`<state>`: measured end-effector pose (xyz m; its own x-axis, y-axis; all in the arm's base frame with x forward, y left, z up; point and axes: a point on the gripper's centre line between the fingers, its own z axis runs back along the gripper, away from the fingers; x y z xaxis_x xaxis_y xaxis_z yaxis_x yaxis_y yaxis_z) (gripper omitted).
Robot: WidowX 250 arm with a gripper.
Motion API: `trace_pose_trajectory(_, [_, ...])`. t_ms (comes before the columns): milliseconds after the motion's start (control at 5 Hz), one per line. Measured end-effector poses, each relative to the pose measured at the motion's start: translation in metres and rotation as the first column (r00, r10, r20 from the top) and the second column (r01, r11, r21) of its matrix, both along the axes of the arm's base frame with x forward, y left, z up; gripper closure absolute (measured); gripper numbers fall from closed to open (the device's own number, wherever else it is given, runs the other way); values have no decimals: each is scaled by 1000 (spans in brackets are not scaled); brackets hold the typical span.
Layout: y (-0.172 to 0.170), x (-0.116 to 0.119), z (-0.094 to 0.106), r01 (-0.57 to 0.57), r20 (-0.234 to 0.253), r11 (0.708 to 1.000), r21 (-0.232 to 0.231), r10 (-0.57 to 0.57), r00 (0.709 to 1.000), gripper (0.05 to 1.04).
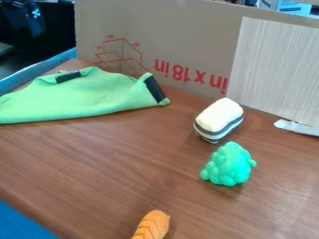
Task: Unfolds the cloth from top left t bottom right
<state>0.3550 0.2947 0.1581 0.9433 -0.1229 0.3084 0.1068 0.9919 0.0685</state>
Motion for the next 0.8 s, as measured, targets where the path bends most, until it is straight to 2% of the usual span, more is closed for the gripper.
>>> trace_pose_trajectory(200, [0,1,-20,-4,-32,1000,-30,3,999,83])
trace_pose_trajectory(400, [-2,9,-42,-21,-45,1000,0,21,999,83])
trace_pose_trajectory(800, [-7,26,-58,1,5,998,58,-2,1000,83])
